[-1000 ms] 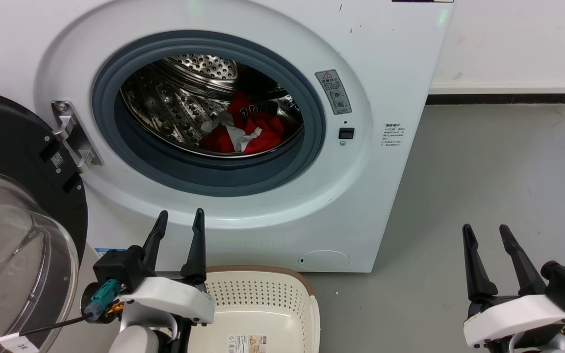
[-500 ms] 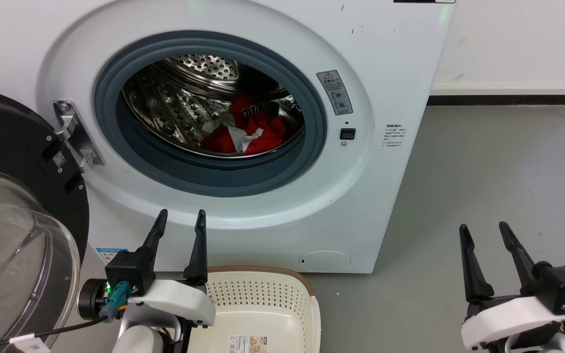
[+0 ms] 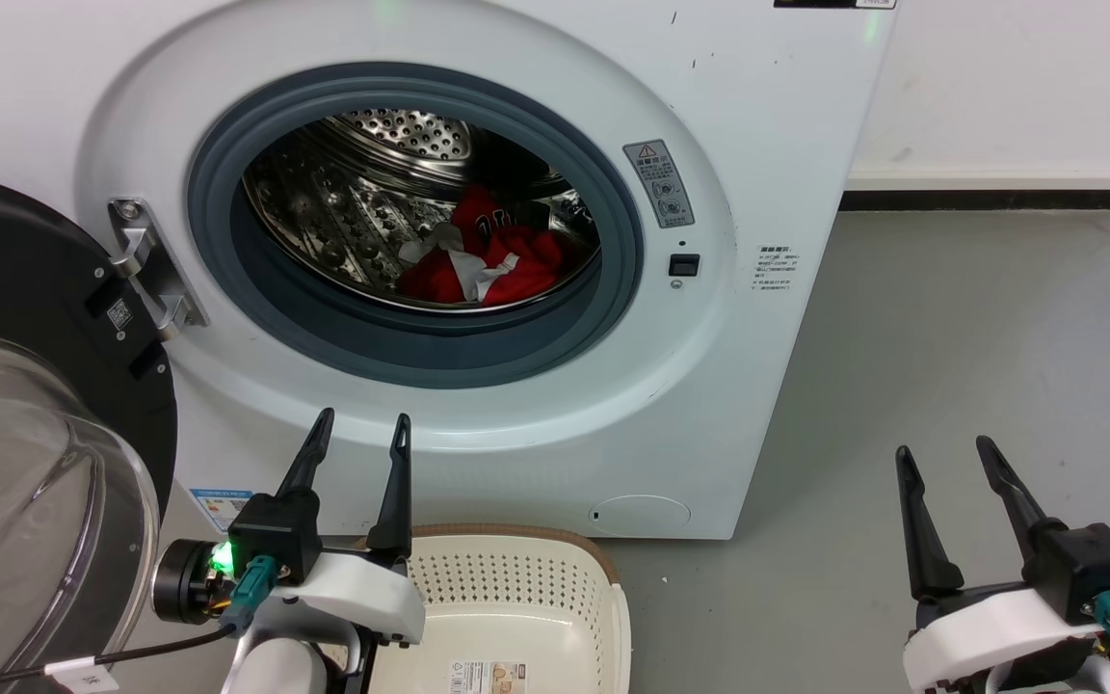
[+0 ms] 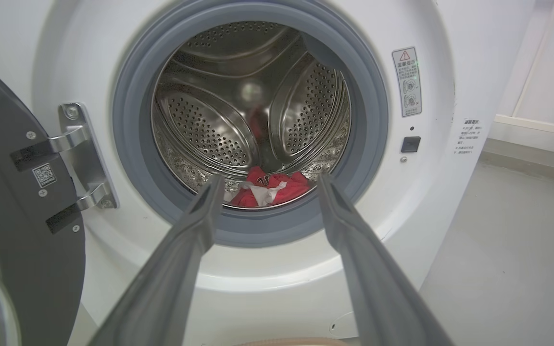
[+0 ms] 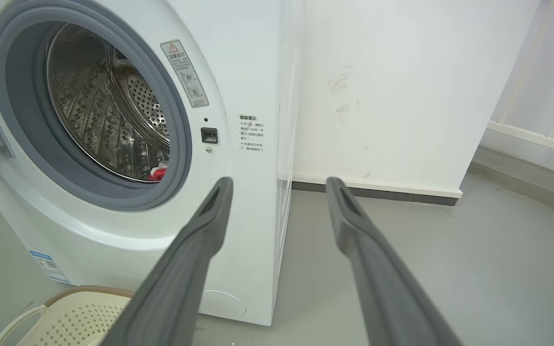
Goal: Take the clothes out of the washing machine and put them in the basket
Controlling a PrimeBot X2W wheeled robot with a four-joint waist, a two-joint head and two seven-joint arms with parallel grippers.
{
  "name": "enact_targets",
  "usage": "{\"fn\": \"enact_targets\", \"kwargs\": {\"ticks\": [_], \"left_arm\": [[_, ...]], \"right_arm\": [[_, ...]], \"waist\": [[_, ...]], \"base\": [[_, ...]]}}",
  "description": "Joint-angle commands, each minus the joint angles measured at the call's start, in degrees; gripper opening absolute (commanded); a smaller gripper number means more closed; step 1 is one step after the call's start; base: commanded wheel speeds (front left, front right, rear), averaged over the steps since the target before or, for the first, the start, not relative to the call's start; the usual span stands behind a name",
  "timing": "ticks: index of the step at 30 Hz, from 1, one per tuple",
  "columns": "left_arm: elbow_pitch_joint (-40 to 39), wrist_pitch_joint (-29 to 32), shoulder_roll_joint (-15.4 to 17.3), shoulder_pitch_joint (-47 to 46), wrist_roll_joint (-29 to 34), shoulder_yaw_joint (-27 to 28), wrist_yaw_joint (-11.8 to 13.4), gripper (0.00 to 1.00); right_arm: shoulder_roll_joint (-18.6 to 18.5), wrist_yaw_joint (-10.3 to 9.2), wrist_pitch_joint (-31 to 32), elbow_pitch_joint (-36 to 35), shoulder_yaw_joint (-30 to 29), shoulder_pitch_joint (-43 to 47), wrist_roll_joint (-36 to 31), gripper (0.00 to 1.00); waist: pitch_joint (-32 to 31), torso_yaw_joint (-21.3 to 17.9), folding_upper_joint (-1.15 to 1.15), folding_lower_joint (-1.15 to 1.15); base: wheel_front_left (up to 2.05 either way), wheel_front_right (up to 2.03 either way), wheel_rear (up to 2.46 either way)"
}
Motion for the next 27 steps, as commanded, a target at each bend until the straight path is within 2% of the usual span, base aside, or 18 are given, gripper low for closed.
{"fn": "enact_targets", "kwargs": {"ticks": [1, 7, 27], "left_arm": [[0.4, -0.6, 0.2, -0.6, 1.3, 0.0, 0.4, 1.00], [0.7, -1.2, 0.0, -0.9, 3.3, 0.0, 0.5, 1.00], [1.8, -1.0, -0.4, -1.0, 2.9, 0.7, 0.3, 1.00]], "right_arm": [[0.1, -0.02, -0.5, -0.3, 0.0, 1.0, -1.0, 1.00], [0.1, -0.02, -0.5, -0.2, 0.0, 1.0, -2.4, 1.00], [0.1, -0.02, 0.1, 0.2, -0.2, 0.7, -1.6, 1.00]], "waist": [[0.0, -0.1, 0.00, 0.00], [0.1, -0.1, 0.00, 0.00], [0.5, 0.2, 0.00, 0.00]], "base": [[0.00, 0.00, 0.00], [0.00, 0.00, 0.00], [0.00, 0.00, 0.00]]}}
